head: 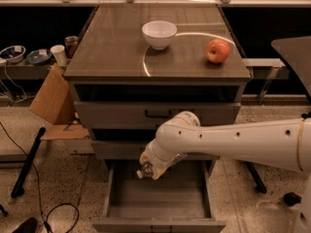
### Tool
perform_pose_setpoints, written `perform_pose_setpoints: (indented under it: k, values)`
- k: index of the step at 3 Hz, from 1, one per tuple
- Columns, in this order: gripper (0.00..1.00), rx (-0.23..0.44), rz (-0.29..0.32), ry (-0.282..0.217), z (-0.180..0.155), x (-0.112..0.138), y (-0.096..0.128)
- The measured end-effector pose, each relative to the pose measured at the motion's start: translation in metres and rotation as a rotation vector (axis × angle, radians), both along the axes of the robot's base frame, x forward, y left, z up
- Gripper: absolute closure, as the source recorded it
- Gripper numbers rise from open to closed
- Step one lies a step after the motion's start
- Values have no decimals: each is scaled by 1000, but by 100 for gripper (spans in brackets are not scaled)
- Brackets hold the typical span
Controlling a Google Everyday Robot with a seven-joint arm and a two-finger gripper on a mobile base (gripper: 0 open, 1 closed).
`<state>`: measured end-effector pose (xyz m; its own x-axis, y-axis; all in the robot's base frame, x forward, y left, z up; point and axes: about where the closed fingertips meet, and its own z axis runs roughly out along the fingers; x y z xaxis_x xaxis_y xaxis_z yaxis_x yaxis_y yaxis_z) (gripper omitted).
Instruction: Pick water bottle from bottom drawer and place on counter
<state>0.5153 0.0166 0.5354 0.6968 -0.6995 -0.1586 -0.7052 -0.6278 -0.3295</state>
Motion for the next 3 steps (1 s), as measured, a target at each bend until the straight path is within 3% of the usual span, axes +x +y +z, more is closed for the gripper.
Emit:
perform_pose_setpoints:
  k: [1, 3]
  values:
    - [100, 42, -6, -53, 19, -20, -11]
    - [100, 78, -107, -255, 96, -82, -69]
